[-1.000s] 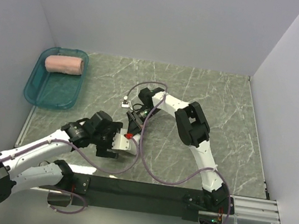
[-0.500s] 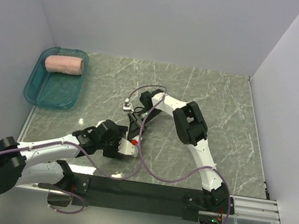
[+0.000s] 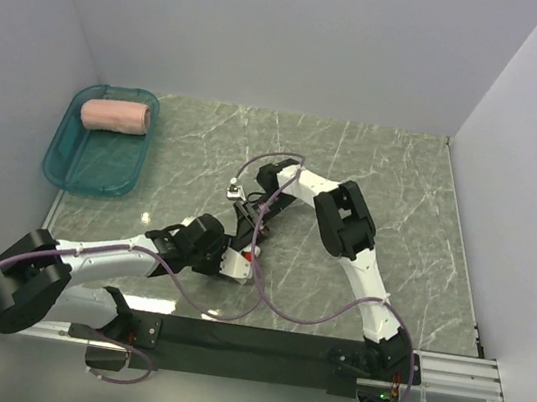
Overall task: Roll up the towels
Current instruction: Roll the towel, then place the rolled towel into the container
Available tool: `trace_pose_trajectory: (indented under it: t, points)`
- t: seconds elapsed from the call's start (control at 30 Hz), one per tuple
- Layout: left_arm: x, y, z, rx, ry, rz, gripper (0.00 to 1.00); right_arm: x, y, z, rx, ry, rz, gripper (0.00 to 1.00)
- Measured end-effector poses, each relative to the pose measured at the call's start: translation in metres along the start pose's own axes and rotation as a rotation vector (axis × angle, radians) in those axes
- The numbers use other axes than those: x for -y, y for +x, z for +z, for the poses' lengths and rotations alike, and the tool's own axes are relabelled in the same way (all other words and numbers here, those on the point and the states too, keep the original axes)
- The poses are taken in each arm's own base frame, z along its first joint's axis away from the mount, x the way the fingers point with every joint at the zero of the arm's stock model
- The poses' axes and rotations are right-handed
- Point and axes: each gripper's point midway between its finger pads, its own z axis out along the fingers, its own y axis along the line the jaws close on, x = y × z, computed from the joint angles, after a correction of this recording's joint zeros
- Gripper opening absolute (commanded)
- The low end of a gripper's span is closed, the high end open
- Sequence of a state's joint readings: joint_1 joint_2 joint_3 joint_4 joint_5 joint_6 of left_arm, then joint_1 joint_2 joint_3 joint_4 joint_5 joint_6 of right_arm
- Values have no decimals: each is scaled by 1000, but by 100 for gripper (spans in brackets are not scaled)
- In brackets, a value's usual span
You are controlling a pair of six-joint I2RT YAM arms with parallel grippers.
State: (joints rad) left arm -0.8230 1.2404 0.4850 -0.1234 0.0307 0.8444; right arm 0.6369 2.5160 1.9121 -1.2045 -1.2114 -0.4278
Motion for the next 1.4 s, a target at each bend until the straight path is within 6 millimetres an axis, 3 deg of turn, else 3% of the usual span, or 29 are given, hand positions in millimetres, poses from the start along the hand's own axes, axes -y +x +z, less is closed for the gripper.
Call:
trace_pose_trajectory:
  t: [0.17, 0.37, 0.53, 0.67, 0.83, 0.93, 1.0, 1.1, 1.27, 1.4]
  points:
    - [-1, -2, -2, 1, 3, -3, 28, 10, 5, -21, 3, 67, 24, 68]
    - [2, 6, -12, -31, 30, -58, 1, 32, 5, -80, 76, 207, 23, 70]
    - [-3, 27, -31, -109, 79, -166, 0, 51, 10, -133, 171, 295, 47, 73]
    - [-35, 34, -53, -144, 68, -247, 0, 52, 13, -151, 202, 343, 42, 78]
    - [-112, 23, -96, -95, -43, -253, 0, 45, 9, -154, 218, 359, 10, 80]
    - [-150, 30, -122, -86, -102, -257, 0, 44, 9, -153, 222, 359, 6, 82]
    - [-179, 45, -144, -93, -158, -254, 0, 44, 11, -152, 221, 356, 10, 82]
    - [-211, 86, -178, -143, -241, -251, 0, 45, 15, -149, 216, 351, 21, 82]
    - [-233, 157, -219, -250, -289, -255, 0, 48, 21, -145, 208, 343, 36, 82]
    - [-248, 201, -229, -296, -290, -221, 0, 47, 21, -143, 211, 333, 37, 82]
